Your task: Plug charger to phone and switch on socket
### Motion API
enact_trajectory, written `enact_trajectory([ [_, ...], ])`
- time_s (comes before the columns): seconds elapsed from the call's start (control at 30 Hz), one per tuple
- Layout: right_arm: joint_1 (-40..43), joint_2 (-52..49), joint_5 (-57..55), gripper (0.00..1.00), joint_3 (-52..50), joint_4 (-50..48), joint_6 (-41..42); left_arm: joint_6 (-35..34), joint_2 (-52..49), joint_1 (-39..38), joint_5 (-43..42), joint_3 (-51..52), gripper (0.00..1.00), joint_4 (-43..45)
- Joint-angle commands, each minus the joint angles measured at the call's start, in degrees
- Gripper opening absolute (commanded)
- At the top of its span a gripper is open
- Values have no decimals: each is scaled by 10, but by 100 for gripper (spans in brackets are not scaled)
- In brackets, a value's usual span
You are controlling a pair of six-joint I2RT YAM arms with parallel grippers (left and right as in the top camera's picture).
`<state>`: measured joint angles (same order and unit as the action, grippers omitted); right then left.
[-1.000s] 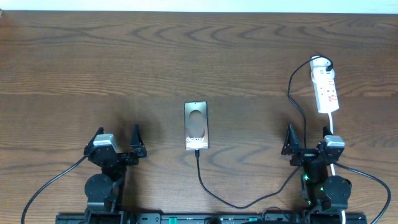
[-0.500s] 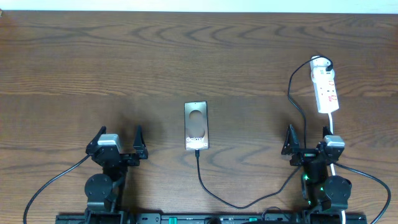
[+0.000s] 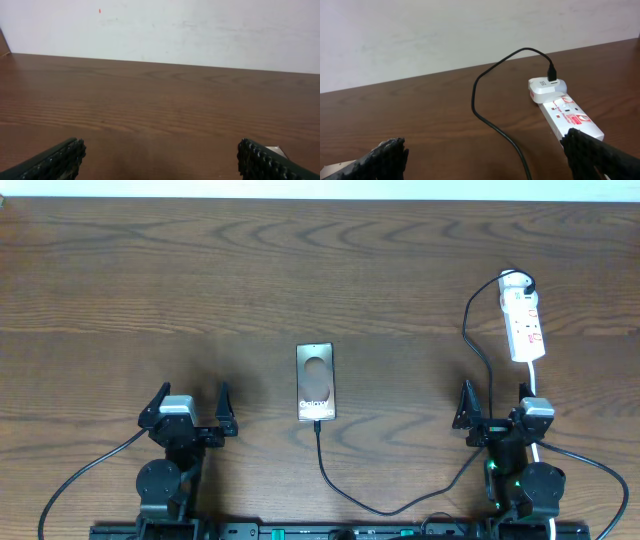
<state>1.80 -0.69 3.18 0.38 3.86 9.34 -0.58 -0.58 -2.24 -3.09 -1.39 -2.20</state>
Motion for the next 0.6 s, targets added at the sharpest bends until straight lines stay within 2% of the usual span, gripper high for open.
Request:
enact_trajectory([
  [0.0,0,4,-2,99,-1,3,-9,10,5,1,-6,12,99,-20],
  [0.57,0,4,-2,99,-1,3,-9,8,5,1,-3,12,99,-17],
])
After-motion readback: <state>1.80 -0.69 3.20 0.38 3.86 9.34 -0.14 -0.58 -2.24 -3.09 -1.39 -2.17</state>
